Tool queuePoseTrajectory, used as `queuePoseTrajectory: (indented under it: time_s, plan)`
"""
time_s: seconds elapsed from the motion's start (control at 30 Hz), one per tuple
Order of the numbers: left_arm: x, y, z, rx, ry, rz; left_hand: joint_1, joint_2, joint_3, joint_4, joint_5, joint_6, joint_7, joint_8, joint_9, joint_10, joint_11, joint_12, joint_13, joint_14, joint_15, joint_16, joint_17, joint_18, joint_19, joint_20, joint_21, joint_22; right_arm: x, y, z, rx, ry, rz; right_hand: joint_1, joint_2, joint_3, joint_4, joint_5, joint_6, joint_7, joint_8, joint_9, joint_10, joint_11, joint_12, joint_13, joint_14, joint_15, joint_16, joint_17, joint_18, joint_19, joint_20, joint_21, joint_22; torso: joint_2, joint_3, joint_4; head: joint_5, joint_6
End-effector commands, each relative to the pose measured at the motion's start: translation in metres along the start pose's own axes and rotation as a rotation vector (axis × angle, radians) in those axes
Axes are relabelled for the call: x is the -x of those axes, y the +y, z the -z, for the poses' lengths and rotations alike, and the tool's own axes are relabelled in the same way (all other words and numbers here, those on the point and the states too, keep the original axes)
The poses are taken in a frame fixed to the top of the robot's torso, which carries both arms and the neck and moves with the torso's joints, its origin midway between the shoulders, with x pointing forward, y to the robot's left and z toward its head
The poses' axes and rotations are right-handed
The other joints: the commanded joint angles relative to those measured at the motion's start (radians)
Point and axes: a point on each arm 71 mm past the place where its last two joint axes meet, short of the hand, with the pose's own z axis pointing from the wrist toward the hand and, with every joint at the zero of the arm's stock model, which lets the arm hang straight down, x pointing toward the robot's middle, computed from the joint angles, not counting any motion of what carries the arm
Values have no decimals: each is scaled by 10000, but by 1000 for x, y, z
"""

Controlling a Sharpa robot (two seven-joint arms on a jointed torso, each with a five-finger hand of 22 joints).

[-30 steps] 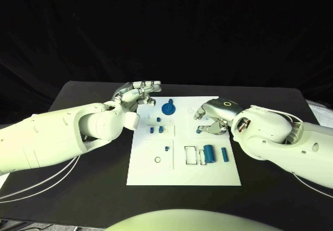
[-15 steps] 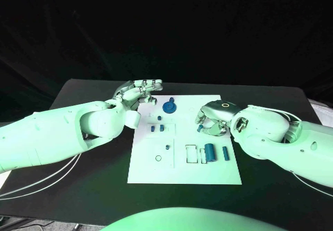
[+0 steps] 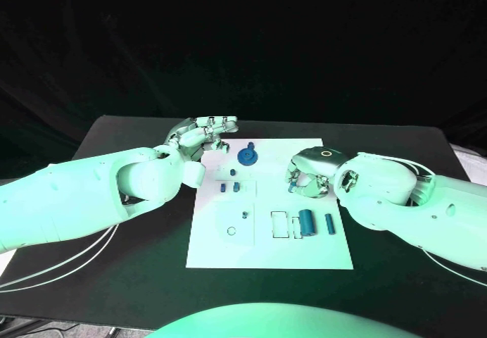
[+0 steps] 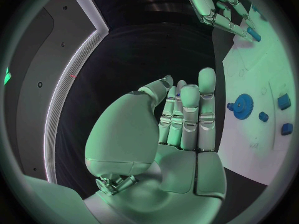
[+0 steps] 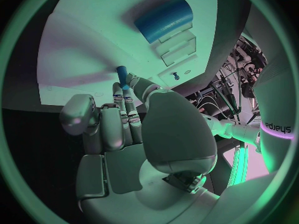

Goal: Assemble the parts on the task board

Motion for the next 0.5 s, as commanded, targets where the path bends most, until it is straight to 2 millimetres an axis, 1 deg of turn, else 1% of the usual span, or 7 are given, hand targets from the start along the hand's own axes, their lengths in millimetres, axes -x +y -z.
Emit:
queuePoseTrajectory:
  time_s: [0.03,0.13,0.27,0.5]
  plan:
    - [-3,0,0,-42,231,41,1,130,-56,16,4,-58,0,33,-13,-73,8,27,11,-65,-13,-58,-11,124,-83,14,-56,-9,-2,0,-2,50,102,75,63,105,132,-17,-131,132,2,83,24,148,-28,74,22,438,-109,-16,-2,62,64,-37,49,16,-7,-7,0,5,-17]
    - [-3,0,0,-40,227,39,1,130,-56,16,4,-58,0,33,-13,-73,8,27,11,-65,-13,-58,-11,124,-83,14,-56,-9,-3,-2,-3,9,100,95,109,171,241,-59,-206,262,-15,120,52,313,-66,89,35,445,-139,7,18,59,82,-63,68,44,-3,-6,-5,12,-25]
    - [-3,0,0,-33,230,39,7,149,-77,13,3,-62,3,43,-10,-85,11,50,14,-78,-10,-60,-31,126,-83,18,-77,-23,-5,-4,-5,-75,171,160,164,202,346,-144,-271,417,-37,166,88,526,-114,102,55,453,-182,42,51,51,107,-102,97,88,-7,-10,-2,7,-33]
    - [-2,0,0,-7,220,35,7,149,-77,13,3,-62,3,43,-10,-85,11,50,14,-78,-10,-60,-31,126,-83,18,-77,-23,-7,-5,-5,-132,364,233,188,193,390,-214,-262,510,-49,192,112,665,-147,96,69,459,-213,70,78,44,129,-135,126,131,-16,-10,-6,-6,-50]
